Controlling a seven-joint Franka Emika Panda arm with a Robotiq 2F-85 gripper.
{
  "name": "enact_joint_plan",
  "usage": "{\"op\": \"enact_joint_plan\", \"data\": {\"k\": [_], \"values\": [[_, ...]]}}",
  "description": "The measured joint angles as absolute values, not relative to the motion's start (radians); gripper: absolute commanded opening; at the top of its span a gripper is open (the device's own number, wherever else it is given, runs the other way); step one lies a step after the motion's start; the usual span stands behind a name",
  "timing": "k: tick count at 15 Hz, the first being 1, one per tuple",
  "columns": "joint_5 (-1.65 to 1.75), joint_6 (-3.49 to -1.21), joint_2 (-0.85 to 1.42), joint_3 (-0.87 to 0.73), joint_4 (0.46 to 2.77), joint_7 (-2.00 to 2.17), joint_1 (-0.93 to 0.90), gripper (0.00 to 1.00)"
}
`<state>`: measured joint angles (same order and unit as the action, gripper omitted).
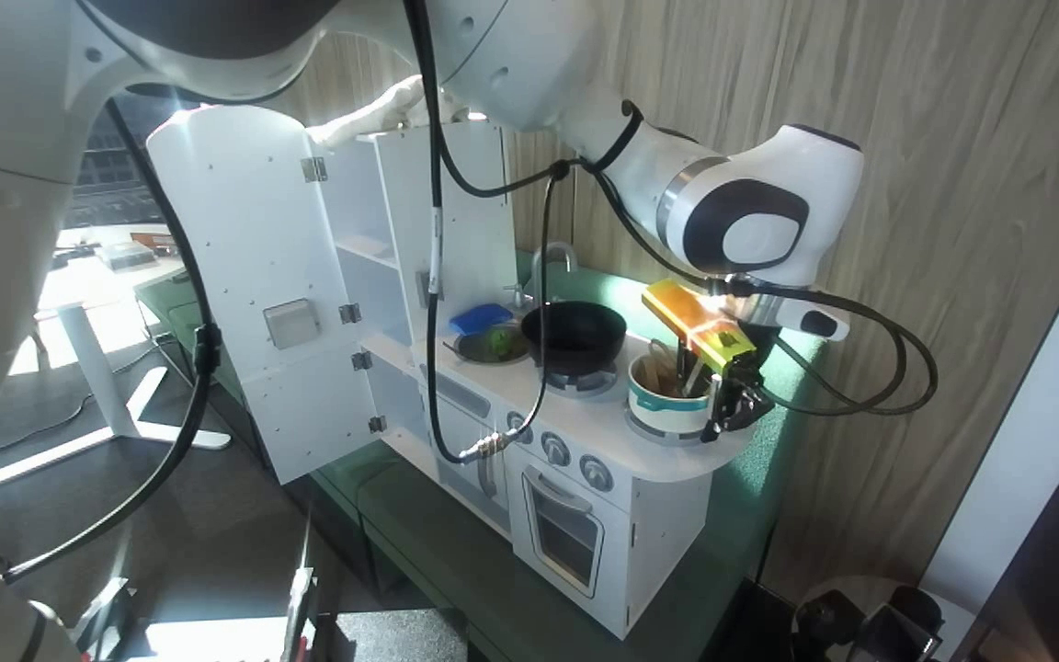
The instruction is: Pour the contents in the white pot into the bowl.
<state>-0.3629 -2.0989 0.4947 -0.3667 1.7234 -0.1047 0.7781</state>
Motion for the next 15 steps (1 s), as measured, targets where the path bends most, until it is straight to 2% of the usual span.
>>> {"op": "enact_joint_plan", "data": {"k": [1, 3, 9, 15], "values": [[-0.368, -2.110, 0.494, -0.360, 1.729, -0.105, 0.778, 0.05], [-0.382, -2.140, 0.493, -0.345, 1.740, -0.105, 0.778, 0.01], [-0.354, -2.231, 0.438, -0.332, 1.805, -0.083, 0.758, 0.02], [-0.159, -2.289, 0.343, -0.377, 1.856, 0.062, 0.676, 0.02]]}}
